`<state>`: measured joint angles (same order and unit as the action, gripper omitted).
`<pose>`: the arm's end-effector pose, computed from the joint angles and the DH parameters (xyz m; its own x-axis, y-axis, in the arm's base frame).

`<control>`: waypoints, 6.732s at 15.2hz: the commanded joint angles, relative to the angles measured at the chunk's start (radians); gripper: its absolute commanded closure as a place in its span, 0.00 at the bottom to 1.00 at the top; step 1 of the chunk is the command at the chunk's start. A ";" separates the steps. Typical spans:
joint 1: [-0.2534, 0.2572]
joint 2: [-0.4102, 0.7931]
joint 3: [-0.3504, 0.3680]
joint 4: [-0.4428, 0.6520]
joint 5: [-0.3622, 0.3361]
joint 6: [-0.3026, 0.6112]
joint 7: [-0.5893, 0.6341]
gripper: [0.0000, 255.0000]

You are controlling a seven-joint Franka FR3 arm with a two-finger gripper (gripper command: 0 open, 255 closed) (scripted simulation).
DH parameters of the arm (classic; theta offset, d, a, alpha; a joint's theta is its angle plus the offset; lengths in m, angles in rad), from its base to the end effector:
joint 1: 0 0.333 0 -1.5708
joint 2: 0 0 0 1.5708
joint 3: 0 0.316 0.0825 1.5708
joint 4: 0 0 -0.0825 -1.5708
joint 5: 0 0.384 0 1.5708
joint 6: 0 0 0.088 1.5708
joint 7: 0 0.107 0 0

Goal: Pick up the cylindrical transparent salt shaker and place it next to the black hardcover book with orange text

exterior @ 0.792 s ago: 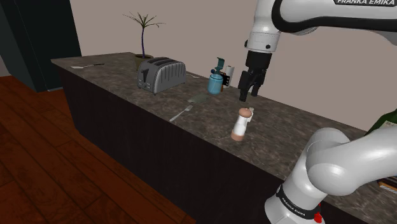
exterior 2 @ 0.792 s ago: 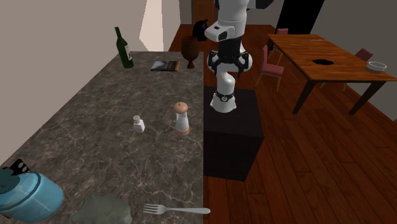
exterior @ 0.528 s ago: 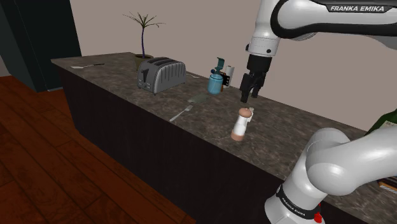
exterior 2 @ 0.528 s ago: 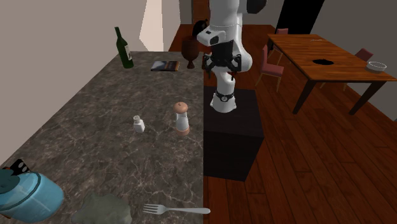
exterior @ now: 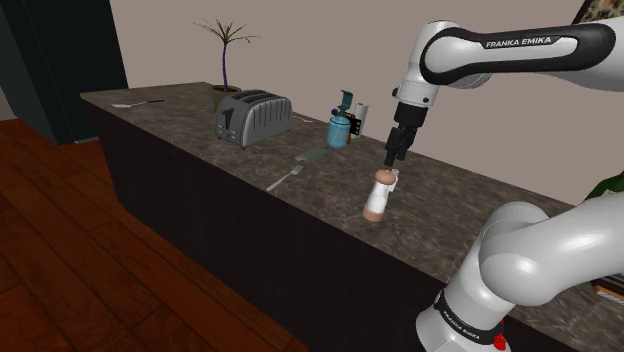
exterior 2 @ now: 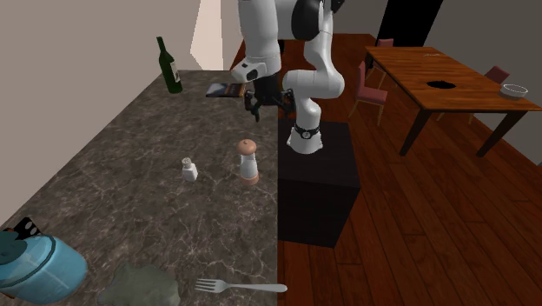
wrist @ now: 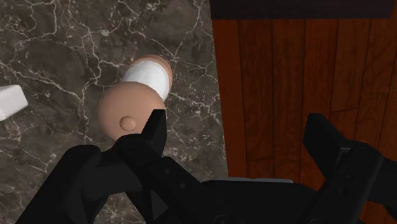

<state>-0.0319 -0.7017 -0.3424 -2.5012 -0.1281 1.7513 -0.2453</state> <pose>0.3108 -0.1450 0.4941 0.9988 -0.0136 -0.0469 -0.0187 -0.9939 -0.1090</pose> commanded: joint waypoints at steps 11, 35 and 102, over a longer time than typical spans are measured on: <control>0.017 0.231 -0.261 0.017 -0.006 0.234 -0.292 0.00; 0.019 0.239 -0.265 -0.013 -0.005 0.272 -0.291 1.00; -0.066 0.074 -0.436 0.676 -0.199 -0.516 -0.635 1.00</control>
<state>-0.0945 -0.6248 -0.7614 -1.8368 -0.3133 1.2441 -0.8552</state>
